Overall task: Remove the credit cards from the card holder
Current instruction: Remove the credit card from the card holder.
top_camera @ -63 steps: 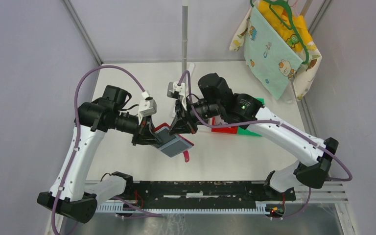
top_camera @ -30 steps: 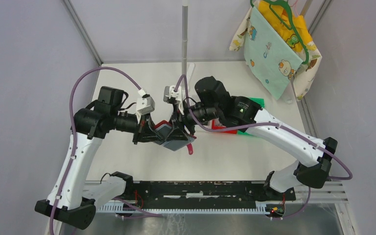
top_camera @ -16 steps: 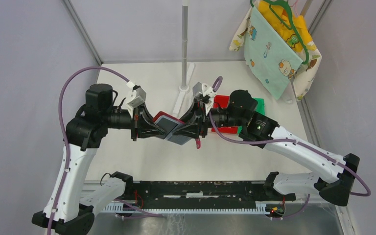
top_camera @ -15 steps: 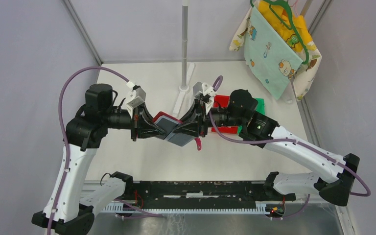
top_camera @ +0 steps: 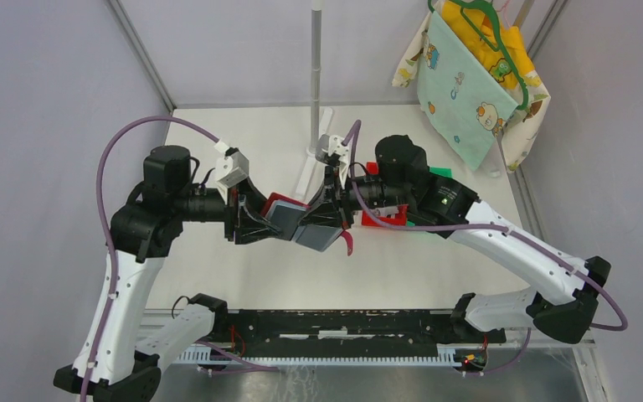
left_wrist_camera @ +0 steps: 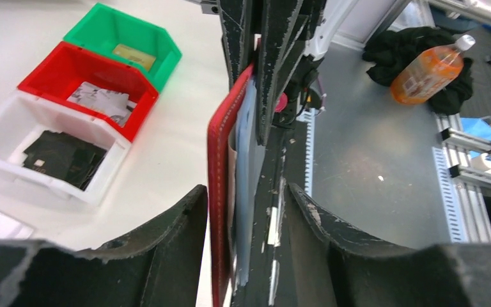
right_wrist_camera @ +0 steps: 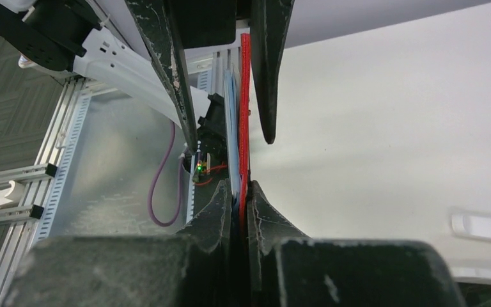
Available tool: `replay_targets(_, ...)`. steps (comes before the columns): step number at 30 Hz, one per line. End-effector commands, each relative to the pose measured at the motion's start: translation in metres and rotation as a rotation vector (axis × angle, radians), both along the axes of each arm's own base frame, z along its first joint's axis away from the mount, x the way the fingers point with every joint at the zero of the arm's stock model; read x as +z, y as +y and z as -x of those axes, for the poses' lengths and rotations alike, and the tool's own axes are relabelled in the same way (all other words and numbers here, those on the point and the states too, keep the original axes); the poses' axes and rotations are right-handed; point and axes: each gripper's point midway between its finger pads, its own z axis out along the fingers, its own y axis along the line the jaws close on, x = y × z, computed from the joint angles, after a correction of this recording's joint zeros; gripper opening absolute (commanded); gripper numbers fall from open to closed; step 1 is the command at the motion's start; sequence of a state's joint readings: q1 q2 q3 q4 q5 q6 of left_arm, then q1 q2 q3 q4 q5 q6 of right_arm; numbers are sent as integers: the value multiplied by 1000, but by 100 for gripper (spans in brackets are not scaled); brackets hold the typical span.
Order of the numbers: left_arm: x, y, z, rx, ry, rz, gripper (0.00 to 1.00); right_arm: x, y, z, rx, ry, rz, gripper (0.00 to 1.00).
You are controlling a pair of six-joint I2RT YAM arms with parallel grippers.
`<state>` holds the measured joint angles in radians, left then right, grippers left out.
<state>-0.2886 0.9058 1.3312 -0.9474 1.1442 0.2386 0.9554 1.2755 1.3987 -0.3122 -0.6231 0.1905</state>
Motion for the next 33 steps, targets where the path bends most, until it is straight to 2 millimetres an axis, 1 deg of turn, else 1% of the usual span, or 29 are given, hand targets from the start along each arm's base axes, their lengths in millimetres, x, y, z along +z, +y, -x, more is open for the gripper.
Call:
replay_targets(1, -8, 3, -14, 32, -85, -42, 56, 10, -3, 0, 8, -42, 16, 0)
replay_targets(3, -11, 3, -18, 42, -88, -48, 60, 8, -2, 1, 19, -35, 22, 0)
replay_targets(5, -12, 2, -16, 29, -82, -42, 61, 6, 0, 3, 33, -28, 25, 0)
replay_targets(9, -18, -1, -4, -25, -28, -18, 57, 8, 3, 4, 46, -22, 20, 0)
replay_targets(14, -29, -1, 9, -84, 53, -18, 57, 19, 6, 8, 77, -20, -12, 0)
replay_targets(16, -29, -1, 13, -100, 62, -19, 53, 22, 6, 10, 86, -25, -22, 0)
replay_targets(18, -25, 0, 15, -109, 59, -13, 45, 23, 6, 11, 91, -27, -27, 0)
replay_targets(21, -15, -1, 19, -124, 44, 5, 33, 22, 6, 11, 92, -24, -24, 0)
replay_targets(23, -6, -1, 21, -129, 30, 16, 30, 21, 5, 11, 93, -24, -22, 0)
replay_targets(25, 2, -2, 19, -124, 24, 27, 30, 20, 5, 11, 93, -23, -20, 0)
replay_targets(27, 6, -3, 18, -117, 24, 32, 33, 22, 5, 13, 100, -25, -25, 0)
replay_targets(30, 5, -3, 17, -109, 28, 34, 37, 25, 5, 14, 105, -23, -34, 0)
replay_targets(33, 1, -3, 16, -104, 38, 32, 37, 29, 5, 15, 110, -24, -47, 0)
